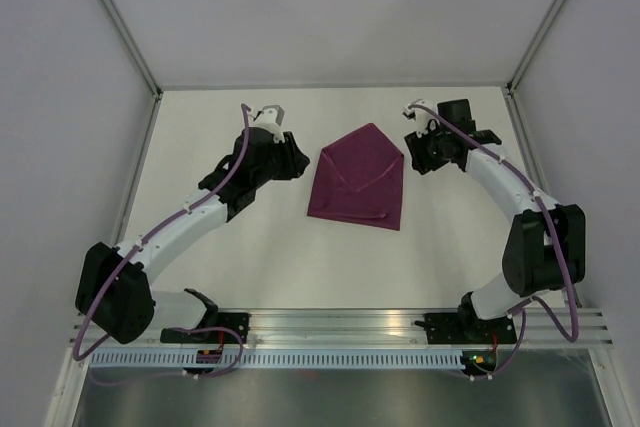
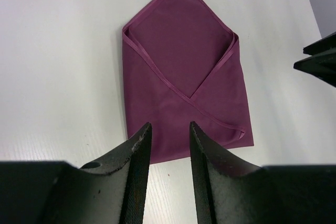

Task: Fold the napkin, place the utensils inside, and roll it up
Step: Roll the napkin with the utensil

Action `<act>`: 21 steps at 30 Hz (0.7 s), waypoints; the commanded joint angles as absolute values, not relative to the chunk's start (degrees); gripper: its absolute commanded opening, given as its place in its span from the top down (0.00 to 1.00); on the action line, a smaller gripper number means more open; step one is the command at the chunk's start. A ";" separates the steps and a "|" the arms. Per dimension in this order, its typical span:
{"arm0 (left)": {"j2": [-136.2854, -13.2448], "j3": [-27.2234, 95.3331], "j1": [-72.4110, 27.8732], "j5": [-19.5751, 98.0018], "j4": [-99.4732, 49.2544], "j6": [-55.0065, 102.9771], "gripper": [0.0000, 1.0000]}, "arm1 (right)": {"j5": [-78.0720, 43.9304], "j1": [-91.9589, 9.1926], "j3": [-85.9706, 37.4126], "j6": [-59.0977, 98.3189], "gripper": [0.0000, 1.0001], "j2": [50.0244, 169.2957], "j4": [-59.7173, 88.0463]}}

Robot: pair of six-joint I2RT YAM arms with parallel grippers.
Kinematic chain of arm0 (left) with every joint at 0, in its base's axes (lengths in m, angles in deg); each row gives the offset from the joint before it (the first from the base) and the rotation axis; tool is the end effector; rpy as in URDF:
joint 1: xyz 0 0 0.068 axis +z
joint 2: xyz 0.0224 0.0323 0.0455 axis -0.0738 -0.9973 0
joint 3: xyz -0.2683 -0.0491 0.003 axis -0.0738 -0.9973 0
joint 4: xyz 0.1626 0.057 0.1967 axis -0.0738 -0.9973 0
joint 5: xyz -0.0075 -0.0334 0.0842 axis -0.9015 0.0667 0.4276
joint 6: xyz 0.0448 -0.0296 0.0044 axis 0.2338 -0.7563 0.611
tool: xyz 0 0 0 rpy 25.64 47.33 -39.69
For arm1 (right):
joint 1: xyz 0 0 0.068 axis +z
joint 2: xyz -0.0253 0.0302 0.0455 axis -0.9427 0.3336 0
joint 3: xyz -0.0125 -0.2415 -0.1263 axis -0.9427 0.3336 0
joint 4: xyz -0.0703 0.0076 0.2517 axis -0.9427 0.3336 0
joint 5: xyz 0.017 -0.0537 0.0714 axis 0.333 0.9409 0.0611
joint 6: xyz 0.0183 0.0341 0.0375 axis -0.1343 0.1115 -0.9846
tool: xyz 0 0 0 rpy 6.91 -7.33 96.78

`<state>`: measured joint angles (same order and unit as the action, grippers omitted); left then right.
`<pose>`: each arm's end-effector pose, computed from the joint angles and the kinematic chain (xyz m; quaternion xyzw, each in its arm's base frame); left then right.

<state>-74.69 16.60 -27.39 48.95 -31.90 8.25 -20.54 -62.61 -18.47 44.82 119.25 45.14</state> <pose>0.2582 -0.1579 0.2920 0.0249 0.8444 -0.2538 0.4712 0.3357 0.0535 0.2601 -0.2447 0.9104 0.0619 0.3277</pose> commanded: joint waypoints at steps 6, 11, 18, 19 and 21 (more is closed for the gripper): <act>-67.75 14.09 -27.50 50.37 -35.55 8.93 0.57 | -21.12 -50.48 -8.78 50.06 0.49 113.04 39.68; -63.79 13.57 -27.50 53.45 -37.06 9.64 0.56 | -18.40 -42.13 -5.95 52.61 0.48 114.53 36.25; -62.11 13.92 -27.06 57.31 -38.20 10.60 0.54 | -15.23 -35.88 -3.05 57.36 0.47 116.20 31.85; -62.03 13.92 -26.88 57.67 -38.37 10.69 0.54 | -15.49 -35.53 -2.96 57.62 0.47 116.90 31.59; -61.85 14.09 -26.27 57.84 -38.29 10.69 0.53 | -15.32 -34.83 -2.35 58.33 0.47 117.17 31.15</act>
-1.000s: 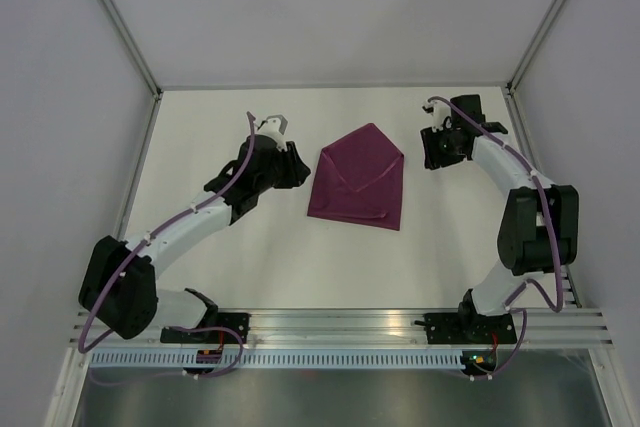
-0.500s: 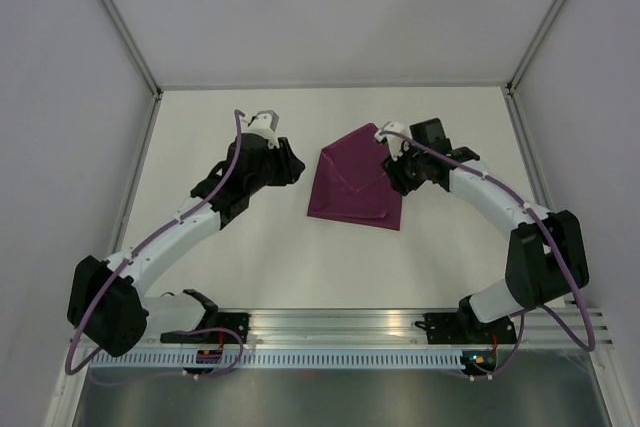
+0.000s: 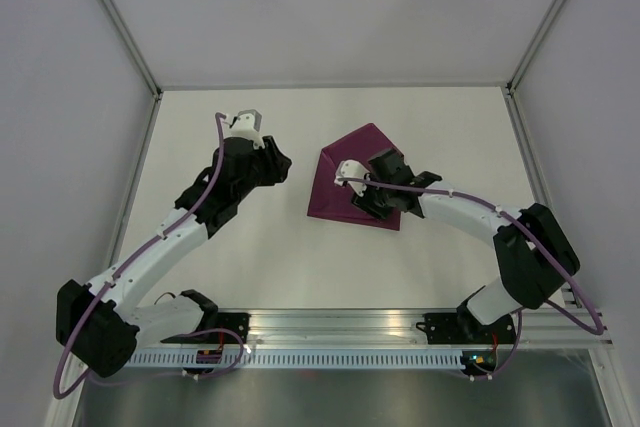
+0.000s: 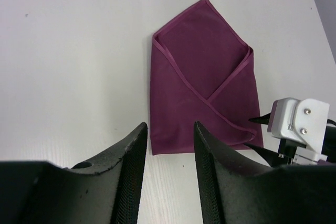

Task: Fold the napkin, place the utensils inside, and roll it up
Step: Roll the napkin with the utensil

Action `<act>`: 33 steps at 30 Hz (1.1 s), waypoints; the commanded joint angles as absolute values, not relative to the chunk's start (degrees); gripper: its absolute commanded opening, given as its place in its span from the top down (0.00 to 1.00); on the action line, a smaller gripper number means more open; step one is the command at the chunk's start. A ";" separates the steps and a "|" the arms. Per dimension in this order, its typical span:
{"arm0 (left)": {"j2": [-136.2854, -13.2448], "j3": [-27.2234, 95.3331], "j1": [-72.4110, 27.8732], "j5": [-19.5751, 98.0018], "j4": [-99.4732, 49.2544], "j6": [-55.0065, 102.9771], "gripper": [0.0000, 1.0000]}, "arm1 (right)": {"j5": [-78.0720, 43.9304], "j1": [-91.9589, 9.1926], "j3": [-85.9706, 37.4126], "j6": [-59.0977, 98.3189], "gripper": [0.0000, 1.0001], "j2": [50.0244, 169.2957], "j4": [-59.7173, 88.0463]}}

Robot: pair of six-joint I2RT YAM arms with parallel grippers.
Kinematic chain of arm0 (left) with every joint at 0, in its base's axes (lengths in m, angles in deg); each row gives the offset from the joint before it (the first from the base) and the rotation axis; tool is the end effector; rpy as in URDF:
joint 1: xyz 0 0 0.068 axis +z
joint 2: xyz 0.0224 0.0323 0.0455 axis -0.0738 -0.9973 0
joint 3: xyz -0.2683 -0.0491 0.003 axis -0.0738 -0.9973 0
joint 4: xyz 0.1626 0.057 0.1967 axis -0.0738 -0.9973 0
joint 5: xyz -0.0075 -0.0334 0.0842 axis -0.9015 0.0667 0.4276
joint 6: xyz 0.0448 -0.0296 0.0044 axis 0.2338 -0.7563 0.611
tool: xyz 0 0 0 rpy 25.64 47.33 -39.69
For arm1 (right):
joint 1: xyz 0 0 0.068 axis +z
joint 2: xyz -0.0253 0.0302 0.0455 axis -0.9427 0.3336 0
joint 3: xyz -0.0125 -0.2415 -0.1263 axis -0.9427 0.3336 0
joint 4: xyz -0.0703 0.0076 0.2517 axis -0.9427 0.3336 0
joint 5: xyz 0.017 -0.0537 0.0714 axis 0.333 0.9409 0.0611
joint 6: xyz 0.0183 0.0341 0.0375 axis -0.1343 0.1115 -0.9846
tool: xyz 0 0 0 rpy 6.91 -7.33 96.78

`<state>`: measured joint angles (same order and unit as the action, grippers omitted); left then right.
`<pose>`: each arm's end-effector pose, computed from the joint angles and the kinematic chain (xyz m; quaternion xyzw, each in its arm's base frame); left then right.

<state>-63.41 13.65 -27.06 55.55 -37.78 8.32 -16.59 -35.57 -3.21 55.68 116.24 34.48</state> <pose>0.2225 -0.1293 0.3150 -0.0095 0.8319 -0.2185 0.5099 0.2529 0.1820 0.2054 -0.5207 0.7938 0.0746 0.3051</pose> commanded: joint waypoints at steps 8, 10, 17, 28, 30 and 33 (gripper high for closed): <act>-62.38 15.50 -25.56 57.93 -38.90 11.31 0.53 | -14.18 -30.88 -1.29 60.53 0.47 117.88 29.13; -62.55 15.41 -25.56 57.93 -38.99 11.31 0.53 | -13.22 -29.65 -0.94 60.70 0.47 117.88 28.51; -62.99 15.15 -25.56 56.88 -38.99 10.69 0.53 | -12.42 -27.88 -0.24 61.05 0.47 118.76 27.19; -63.96 15.15 -25.39 56.00 -38.82 10.69 0.53 | -12.42 -26.74 0.47 60.26 0.47 120.60 24.91; -64.57 15.32 -25.48 55.83 -38.64 10.69 0.53 | -11.81 -26.48 0.73 60.35 0.47 121.04 24.73; -65.28 15.59 -25.48 55.12 -38.46 10.78 0.53 | -11.63 -26.39 0.73 60.44 0.47 121.48 24.47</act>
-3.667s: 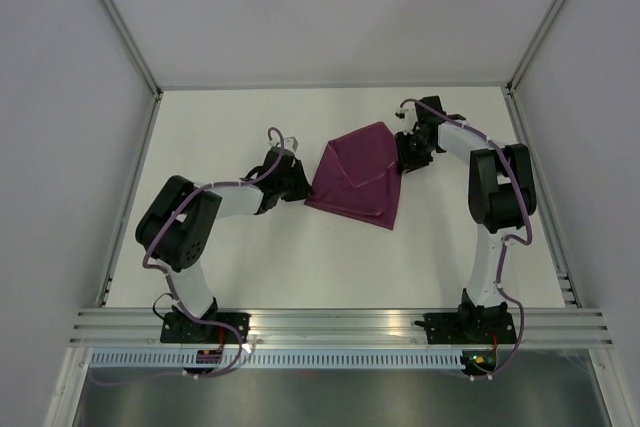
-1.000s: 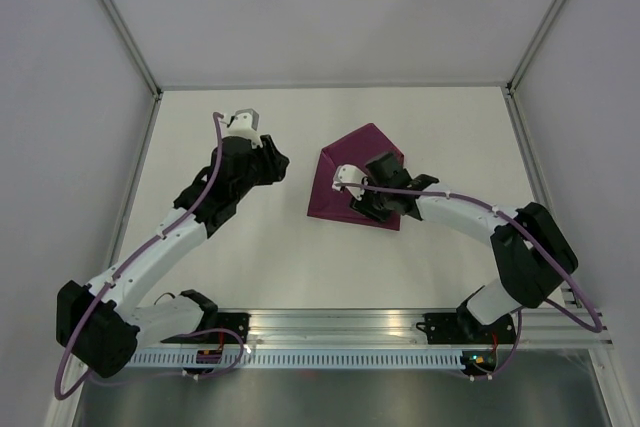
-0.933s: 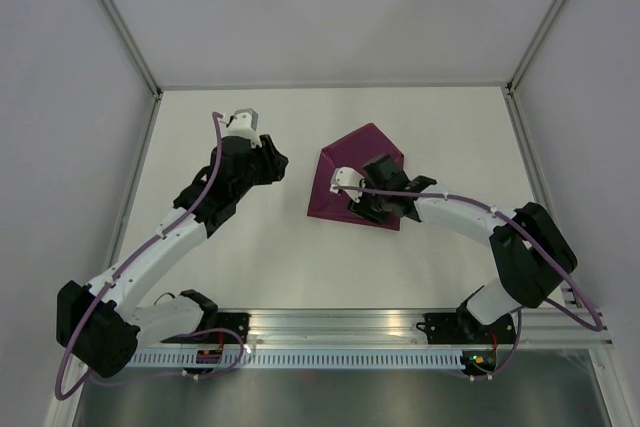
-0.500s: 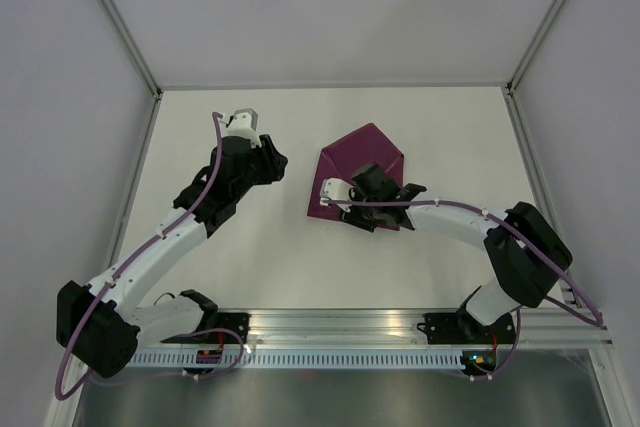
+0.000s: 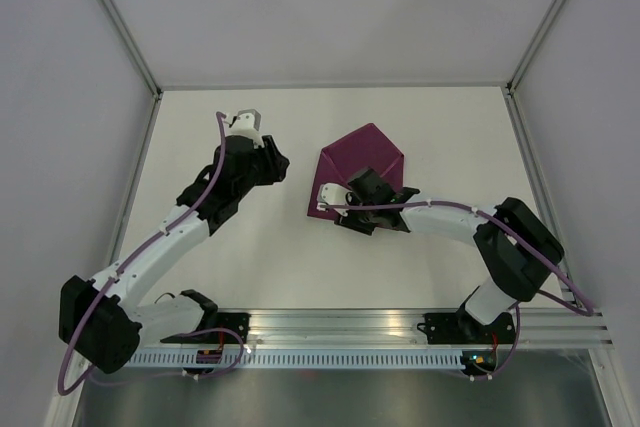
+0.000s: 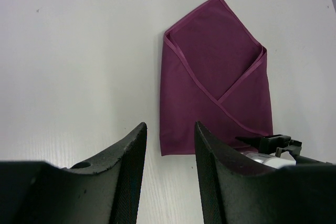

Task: Fold the napkin, place the utensils inside, and roll it up
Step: Roll the napkin with the utensil

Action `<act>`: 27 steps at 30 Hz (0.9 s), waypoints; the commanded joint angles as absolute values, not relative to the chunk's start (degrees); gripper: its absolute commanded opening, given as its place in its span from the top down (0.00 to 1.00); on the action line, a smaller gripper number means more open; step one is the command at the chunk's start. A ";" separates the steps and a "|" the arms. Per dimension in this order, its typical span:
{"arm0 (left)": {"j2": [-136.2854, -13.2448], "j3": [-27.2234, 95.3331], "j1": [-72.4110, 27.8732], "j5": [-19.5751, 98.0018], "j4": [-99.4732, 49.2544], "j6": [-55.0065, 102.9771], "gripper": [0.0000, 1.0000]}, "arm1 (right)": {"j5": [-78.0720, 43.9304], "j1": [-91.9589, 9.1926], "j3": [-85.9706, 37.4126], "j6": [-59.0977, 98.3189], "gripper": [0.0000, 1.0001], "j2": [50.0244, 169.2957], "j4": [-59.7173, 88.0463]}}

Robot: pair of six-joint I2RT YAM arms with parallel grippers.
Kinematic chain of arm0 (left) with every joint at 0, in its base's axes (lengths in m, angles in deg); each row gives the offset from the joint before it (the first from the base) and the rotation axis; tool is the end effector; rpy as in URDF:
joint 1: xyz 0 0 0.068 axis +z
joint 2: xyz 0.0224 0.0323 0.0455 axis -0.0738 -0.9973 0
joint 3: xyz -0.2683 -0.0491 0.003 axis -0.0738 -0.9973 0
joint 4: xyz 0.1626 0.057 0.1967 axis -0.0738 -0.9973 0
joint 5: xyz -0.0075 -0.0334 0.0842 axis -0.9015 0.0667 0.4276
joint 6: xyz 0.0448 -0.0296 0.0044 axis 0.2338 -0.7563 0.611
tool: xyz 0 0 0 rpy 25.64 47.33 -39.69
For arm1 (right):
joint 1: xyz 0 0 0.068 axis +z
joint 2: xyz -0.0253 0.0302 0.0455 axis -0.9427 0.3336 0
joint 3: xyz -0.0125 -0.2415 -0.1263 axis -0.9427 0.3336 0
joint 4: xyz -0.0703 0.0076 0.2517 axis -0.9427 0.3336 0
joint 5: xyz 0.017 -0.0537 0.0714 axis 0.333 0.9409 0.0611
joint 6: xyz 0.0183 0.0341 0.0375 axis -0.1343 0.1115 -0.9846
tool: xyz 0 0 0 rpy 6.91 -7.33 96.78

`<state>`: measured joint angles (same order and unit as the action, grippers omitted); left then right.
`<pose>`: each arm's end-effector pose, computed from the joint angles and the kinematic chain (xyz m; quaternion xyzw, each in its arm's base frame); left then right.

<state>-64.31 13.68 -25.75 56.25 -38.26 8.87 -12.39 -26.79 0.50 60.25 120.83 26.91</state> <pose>0.2280 -0.1252 0.3106 -0.0175 0.8380 -0.2006 0.5072 0.2279 0.2205 0.1709 -0.6027 0.7378 0.0506 0.2996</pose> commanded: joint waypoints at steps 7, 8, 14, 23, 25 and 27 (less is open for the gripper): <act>-66.33 15.24 -25.39 54.68 -37.76 11.04 0.53 | -11.10 -26.30 0.73 60.35 0.46 122.18 24.12; -66.59 15.24 -25.30 54.68 -37.76 11.13 0.53 | -11.10 -26.21 0.73 60.44 0.46 122.36 24.20; -67.47 15.06 -25.21 54.07 -37.32 11.22 0.53 | -10.05 -26.13 1.26 60.53 0.46 123.32 23.33; -68.88 16.03 -24.95 53.45 -36.88 11.92 0.53 | -9.78 -26.04 2.31 61.05 0.45 124.91 21.74; -69.58 15.94 -25.04 53.28 -36.62 12.10 0.53 | -9.78 -26.13 2.75 60.97 0.45 125.17 21.22; -70.28 16.37 -25.04 53.10 -36.62 12.54 0.53 | -9.78 -26.13 2.66 61.14 0.45 125.61 21.30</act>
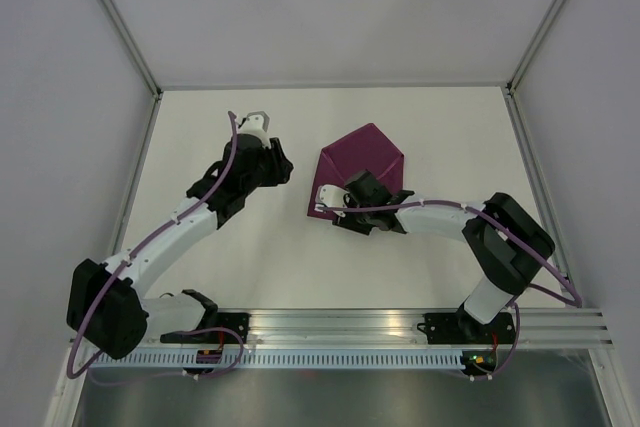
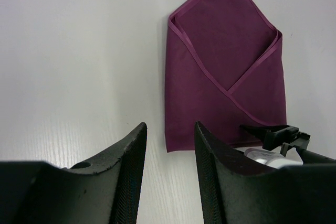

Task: Fold the napkin, place the utensils inside, and roll it up
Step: Roll the napkin with the utensil

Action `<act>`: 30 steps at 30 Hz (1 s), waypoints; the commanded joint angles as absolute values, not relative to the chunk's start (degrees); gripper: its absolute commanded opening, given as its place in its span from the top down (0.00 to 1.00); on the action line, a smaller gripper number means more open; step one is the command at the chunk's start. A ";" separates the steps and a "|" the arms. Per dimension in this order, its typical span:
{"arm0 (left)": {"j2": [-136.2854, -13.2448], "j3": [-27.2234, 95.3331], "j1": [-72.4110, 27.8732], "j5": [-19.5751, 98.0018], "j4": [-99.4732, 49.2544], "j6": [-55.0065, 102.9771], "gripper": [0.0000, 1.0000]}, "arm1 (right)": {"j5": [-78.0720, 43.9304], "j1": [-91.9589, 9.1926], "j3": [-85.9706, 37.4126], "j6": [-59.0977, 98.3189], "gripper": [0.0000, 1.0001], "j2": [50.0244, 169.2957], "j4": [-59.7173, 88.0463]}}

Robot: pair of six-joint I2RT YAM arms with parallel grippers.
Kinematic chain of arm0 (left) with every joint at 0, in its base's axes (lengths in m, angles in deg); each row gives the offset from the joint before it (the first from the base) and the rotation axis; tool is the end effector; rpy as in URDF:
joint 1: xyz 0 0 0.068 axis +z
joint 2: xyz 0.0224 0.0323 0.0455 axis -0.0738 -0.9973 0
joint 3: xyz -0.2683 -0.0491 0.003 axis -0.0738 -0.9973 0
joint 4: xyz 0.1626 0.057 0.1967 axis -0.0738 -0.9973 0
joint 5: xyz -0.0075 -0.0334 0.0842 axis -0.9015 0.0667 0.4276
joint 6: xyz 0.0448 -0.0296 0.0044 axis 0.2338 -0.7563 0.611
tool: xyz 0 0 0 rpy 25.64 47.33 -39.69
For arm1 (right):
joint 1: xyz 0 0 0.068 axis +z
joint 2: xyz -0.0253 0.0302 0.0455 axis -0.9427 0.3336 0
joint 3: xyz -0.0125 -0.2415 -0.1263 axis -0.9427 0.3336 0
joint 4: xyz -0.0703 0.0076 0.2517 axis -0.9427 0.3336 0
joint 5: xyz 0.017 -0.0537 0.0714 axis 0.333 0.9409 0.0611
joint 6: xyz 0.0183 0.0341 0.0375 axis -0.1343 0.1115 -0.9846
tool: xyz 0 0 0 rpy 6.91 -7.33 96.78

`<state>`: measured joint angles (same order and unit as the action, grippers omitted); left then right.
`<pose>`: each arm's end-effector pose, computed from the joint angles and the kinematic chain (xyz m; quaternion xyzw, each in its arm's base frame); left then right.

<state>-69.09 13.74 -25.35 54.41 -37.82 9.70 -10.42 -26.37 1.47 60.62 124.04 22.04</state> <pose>0.2424 -0.1326 0.2910 -0.0031 0.8583 -0.1915 0.4761 0.2320 0.2260 0.1547 -0.6028 0.7357 0.0349 0.3068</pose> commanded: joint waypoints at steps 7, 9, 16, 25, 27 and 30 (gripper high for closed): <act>-71.43 16.03 -24.95 52.48 -35.65 12.54 0.53 | -8.81 -26.13 3.45 61.67 0.46 126.58 20.51; -71.69 15.94 -24.95 52.31 -35.65 12.71 0.53 | -8.81 -26.04 4.07 61.93 0.46 126.93 20.25; -72.92 15.24 -24.95 50.90 -34.60 13.15 0.53 | -8.64 -26.30 5.21 63.34 0.47 127.81 20.25; -74.15 14.80 -24.95 49.23 -33.45 14.03 0.53 | -11.10 -27.62 4.95 64.13 0.47 129.56 22.53; -74.50 14.88 -24.95 48.71 -33.37 14.21 0.53 | -11.98 -28.06 4.60 64.57 0.48 130.18 23.58; -75.03 14.97 -24.95 48.18 -33.37 14.38 0.53 | -13.46 -28.67 3.90 64.92 0.53 130.53 25.51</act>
